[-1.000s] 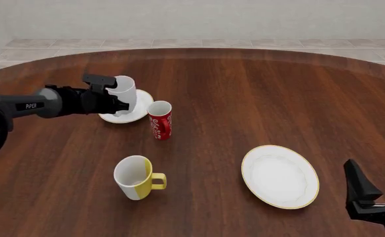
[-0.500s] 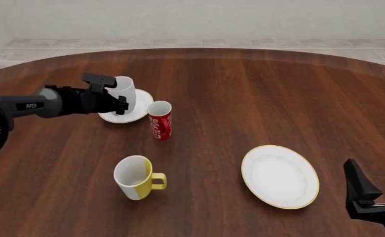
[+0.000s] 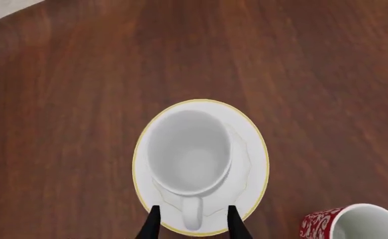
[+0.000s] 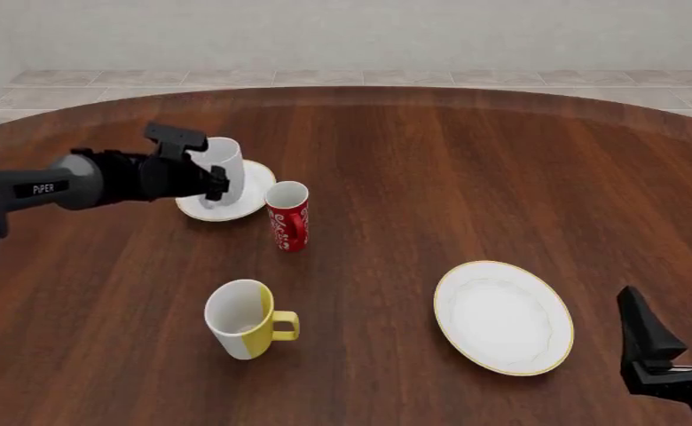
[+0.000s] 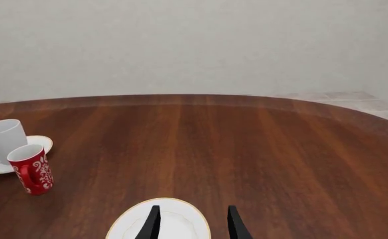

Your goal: Put the white mug on the left plate.

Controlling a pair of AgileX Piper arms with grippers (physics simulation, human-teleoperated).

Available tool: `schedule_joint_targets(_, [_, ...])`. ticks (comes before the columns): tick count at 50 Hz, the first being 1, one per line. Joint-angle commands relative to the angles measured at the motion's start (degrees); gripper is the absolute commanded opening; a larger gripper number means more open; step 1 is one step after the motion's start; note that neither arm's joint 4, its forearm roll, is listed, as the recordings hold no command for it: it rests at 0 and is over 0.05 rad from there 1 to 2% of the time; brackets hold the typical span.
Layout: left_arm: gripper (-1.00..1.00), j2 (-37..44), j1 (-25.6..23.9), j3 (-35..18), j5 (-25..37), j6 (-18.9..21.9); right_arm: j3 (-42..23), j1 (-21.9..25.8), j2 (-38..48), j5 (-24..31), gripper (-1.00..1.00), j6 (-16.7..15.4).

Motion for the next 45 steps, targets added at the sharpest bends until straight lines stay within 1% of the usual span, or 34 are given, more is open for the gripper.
schedule_joint_targets(1, [1.0,-3.49,-1.48,1.82,0.64,-0.59,0.03,0.01,0.14,-0.17,1.0,-0.14])
schedule_joint_targets(4, [1.0,-4.0,-2.21,2.3,0.55,-0.57,0.02,0.03,0.16,-0.19,1.0,-0.16])
schedule_joint_targets(5, [1.0,-4.63,-2.25,2.77,0.68,-0.71,0.01,0.05,0.17,-0.18,1.0,-0.16])
schedule_joint_targets(7, [1.0,-7.29,-4.07,4.63,1.11,-1.64,0.17,0.05,0.0,-0.2,1.0,-0.1])
schedule_joint_targets(10, [1.0,-8.74,-3.99,5.6,1.29,-1.61,0.21,0.06,-0.15,-0.12,1.0,-0.08])
schedule_joint_targets(11, [1.0,-9.43,-5.13,6.36,1.25,-0.93,0.22,0.06,-0.28,-0.02,1.0,-0.1])
schedule_joint_targets(12, [1.0,-10.25,-4.88,6.94,1.48,-1.27,0.21,0.08,-0.44,0.12,1.0,-0.09])
schedule_joint_targets(17, [1.0,-16.46,-5.92,9.8,3.21,-1.72,0.21,0.1,-1.12,0.71,1.0,-0.05])
schedule_joint_targets(20, [1.0,-20.22,-7.35,12.47,3.86,-1.28,0.26,0.27,-0.97,0.58,1.0,-0.09])
schedule_joint_targets(23, [1.0,-24.62,-6.82,14.25,5.15,-1.28,0.27,0.32,-0.71,0.34,1.0,0.07])
schedule_joint_targets(25, [1.0,-26.86,-7.66,15.64,5.58,-0.86,0.28,0.42,-0.77,0.38,1.0,0.03])
schedule_joint_targets(26, [1.0,-28.05,-6.28,16.35,5.79,-1.02,0.28,0.42,-0.85,0.46,1.0,0.07])
schedule_joint_targets(28, [1.0,-29.87,-6.52,17.63,6.12,-0.29,0.27,0.44,-1.09,0.64,1.0,0.02])
schedule_joint_targets(29, [1.0,-31.29,-5.77,18.15,6.66,-0.85,0.25,0.42,-1.24,0.77,1.0,0.02])
schedule_joint_targets(30, [1.0,-32.57,-6.31,18.95,6.84,-0.04,0.25,0.4,-1.33,0.84,1.0,0.03])
schedule_joint_targets(32, [1.0,-34.17,-5.47,19.54,7.35,-0.5,0.23,0.42,-1.47,0.96,1.0,0.06])
schedule_joint_targets(34, [1.0,-35.91,-6.0,20.4,8.21,-0.17,0.18,0.44,-1.51,1.05,1.0,0.06])
schedule_joint_targets(39, [1.0,-41.44,-5.29,22.45,10.83,0.23,-0.08,0.67,-1.85,1.56,1.0,0.08])
schedule_joint_targets(40, [1.0,-41.45,-5.29,22.46,10.84,0.23,-0.08,0.67,-1.87,1.58,1.0,0.08])
schedule_joint_targets(41, [1.0,-43.87,-5.52,23.51,11.96,-0.01,-0.15,0.69,-2.22,1.91,1.0,0.02])
schedule_joint_targets(43, [1.0,-44.86,-5.66,24.12,12.22,0.27,-0.2,0.69,-2.38,2.09,1.0,0.01])
schedule_joint_targets(44, [1.0,-46.96,-5.86,25.24,13.04,0.37,-0.29,0.66,-2.72,2.45,1.0,0.02])
schedule_joint_targets(45, [1.0,-48.36,-5.87,25.3,14.02,-0.12,-0.36,0.65,-3.03,2.77,1.0,-0.01])
